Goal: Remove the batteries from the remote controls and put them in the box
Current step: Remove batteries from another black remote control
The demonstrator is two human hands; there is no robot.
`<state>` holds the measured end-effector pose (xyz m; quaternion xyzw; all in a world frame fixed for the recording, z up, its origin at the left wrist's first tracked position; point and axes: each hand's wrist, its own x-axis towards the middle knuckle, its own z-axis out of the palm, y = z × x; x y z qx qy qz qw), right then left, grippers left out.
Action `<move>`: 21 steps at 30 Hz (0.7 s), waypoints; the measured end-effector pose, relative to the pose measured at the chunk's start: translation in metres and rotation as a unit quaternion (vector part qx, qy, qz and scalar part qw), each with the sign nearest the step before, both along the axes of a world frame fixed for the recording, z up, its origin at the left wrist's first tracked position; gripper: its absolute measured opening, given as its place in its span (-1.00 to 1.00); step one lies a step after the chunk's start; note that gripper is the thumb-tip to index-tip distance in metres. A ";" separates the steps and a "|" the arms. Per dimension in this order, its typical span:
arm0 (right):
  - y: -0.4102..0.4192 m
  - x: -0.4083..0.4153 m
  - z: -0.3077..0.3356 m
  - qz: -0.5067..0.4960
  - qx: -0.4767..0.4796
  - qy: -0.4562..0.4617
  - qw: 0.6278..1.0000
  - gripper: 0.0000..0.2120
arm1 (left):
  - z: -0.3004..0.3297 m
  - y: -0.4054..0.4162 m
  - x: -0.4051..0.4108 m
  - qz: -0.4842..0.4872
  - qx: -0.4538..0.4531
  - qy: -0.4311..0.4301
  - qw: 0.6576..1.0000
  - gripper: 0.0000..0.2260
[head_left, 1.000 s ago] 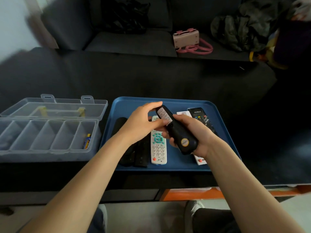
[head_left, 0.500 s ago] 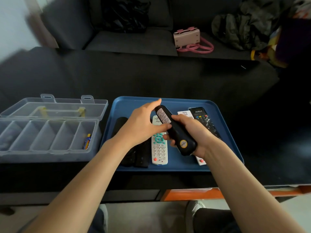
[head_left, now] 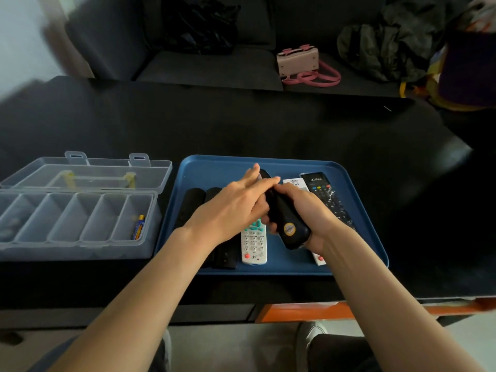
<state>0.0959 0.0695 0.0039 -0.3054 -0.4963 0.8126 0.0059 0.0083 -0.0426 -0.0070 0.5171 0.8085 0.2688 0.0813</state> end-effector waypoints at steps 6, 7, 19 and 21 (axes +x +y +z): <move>0.003 0.003 0.003 -0.011 -0.017 0.003 1.000 -0.76 | 0.000 0.001 0.000 0.014 0.093 -0.025 0.995 -0.69; 0.003 0.003 0.003 -0.013 -0.026 0.006 1.000 -0.76 | -0.001 0.002 0.000 0.014 0.095 -0.027 0.995 -0.66; 0.016 0.010 -0.004 -0.112 0.109 -0.016 0.988 -0.82 | -0.009 0.013 0.001 0.138 0.117 -0.052 0.982 -0.77; 0.017 0.012 -0.001 -0.116 0.043 0.006 0.992 -0.81 | -0.014 0.019 0.004 0.107 0.078 -0.079 0.988 -0.81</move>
